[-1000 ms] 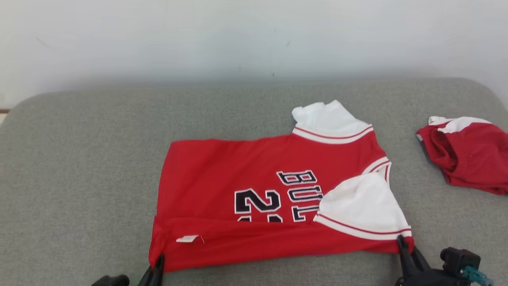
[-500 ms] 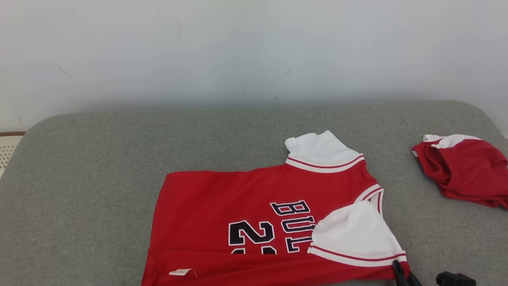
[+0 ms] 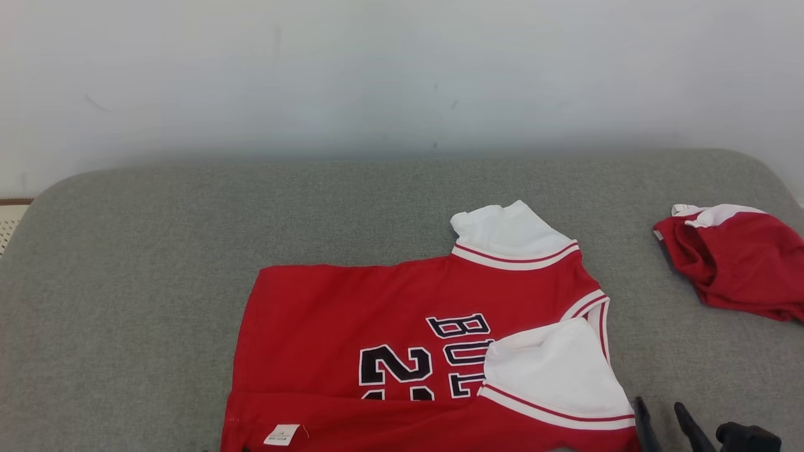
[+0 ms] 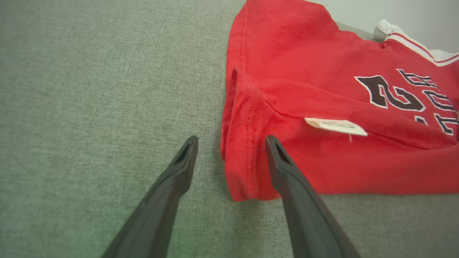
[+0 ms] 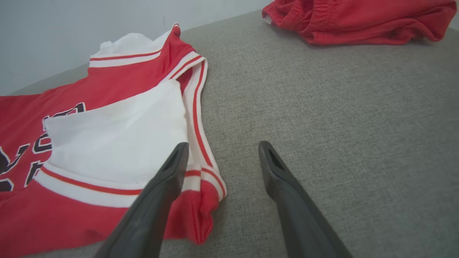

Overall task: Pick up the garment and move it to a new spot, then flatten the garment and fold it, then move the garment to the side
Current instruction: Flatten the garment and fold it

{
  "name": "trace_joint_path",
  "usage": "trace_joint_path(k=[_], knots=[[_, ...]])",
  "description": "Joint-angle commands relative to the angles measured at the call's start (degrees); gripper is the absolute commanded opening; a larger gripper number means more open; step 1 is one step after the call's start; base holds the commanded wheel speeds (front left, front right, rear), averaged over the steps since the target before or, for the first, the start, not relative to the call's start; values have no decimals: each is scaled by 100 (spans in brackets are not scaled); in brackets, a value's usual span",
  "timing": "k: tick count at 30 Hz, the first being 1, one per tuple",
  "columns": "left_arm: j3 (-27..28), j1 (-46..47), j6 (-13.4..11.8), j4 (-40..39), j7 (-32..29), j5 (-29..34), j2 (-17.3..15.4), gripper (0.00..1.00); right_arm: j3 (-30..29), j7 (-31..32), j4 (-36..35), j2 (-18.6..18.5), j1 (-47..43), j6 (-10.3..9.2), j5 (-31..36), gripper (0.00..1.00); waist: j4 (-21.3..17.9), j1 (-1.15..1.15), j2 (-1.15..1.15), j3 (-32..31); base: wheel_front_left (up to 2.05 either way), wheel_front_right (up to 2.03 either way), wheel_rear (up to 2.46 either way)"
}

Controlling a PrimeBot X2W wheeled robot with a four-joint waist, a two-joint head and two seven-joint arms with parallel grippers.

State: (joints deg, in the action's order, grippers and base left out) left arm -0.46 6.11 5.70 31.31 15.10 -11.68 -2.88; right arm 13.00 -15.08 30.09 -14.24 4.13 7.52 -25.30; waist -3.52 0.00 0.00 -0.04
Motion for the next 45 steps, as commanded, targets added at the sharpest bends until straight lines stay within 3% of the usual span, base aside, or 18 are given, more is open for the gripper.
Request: trace_joint_path(k=[1,5,11,17,27,45], knots=[[41,30,-69,-75,4,100,-6,100,-105,-3,-56,-53,69,-6,102,100,36,0,0,47,0,0,0],[142,100,-111,-356,4,284,-8,100,-323,-3,-194,-43,261,-6,361,100,83,0,0,151,0,0,0],[213,793,23,-471,4,550,-85,100,-344,-3,-367,-8,858,-6,634,100,136,0,0,545,0,0,0],[-153,1970,159,184,4,590,-293,100,-120,-3,-442,-14,1575,-6,711,100,108,0,0,1043,0,0,0],[-497,3639,173,1590,4,593,-590,100,190,-3,-596,1,2093,-6,585,100,-78,0,0,1718,0,0,0],[-704,4463,164,2408,4,715,-589,100,180,-3,-715,53,2227,-6,559,100,-233,0,0,1982,0,0,0]])
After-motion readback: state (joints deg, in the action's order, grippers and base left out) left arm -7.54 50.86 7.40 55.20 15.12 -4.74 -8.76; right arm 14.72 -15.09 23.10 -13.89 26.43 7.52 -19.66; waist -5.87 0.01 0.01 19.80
